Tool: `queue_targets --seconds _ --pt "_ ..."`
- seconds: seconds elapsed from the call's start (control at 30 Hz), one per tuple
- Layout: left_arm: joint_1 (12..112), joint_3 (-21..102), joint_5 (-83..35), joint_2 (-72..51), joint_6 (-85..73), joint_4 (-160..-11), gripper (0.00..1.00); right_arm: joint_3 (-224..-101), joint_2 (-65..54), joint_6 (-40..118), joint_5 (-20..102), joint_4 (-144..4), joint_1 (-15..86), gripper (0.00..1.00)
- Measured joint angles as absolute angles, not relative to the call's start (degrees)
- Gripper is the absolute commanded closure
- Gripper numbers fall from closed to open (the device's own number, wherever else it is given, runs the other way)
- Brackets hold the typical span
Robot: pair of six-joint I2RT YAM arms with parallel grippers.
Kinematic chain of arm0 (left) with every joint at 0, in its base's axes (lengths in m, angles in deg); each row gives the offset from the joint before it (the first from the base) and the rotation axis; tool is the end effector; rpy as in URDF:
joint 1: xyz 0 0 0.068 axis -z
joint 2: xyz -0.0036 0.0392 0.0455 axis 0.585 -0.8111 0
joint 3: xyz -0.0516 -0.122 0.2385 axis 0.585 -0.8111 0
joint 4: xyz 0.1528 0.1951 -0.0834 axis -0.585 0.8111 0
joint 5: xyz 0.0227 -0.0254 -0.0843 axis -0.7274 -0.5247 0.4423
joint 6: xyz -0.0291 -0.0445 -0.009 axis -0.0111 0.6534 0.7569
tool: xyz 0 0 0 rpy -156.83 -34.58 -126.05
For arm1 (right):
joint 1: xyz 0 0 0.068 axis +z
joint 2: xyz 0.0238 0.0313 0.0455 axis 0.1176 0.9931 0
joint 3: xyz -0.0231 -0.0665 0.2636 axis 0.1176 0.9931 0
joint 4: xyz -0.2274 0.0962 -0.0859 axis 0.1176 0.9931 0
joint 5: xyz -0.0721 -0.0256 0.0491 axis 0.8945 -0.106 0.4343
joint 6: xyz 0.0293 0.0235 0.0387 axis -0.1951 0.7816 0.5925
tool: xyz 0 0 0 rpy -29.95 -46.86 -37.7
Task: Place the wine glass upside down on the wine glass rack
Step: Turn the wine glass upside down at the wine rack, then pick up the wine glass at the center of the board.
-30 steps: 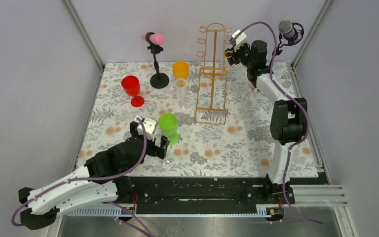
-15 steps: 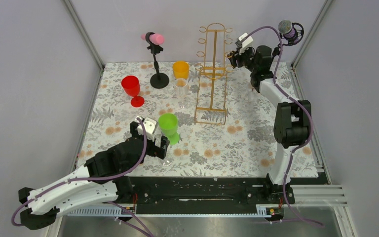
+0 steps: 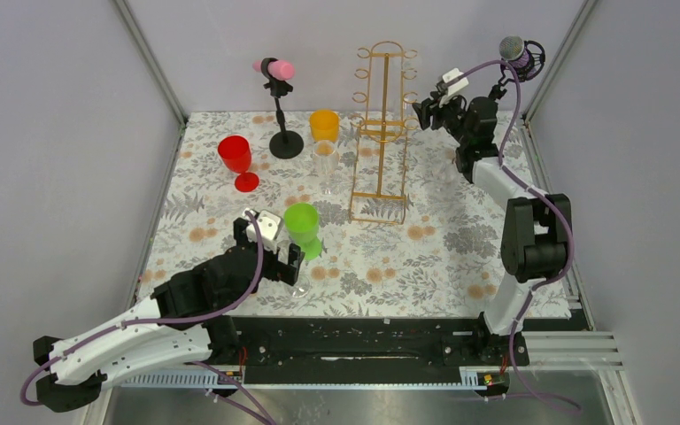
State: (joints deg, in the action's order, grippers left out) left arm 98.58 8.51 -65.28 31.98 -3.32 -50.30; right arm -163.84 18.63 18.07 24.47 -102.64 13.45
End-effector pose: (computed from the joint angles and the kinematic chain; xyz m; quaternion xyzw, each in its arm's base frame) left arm 0.0752 -0.1037 0.3023 0.1949 0.8016 -0.1325 0.5494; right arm 0.4351 0.0659 0.3100 -0.2731 0.6300 0.0975 0.7204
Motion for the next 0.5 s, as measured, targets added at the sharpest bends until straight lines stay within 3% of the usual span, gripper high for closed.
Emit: queue_targets --seconds 0.5 --pt "98.58 8.51 -64.52 33.91 -3.3 -50.48 0.01 -146.18 0.16 29.39 28.05 -107.58 13.35 0.4"
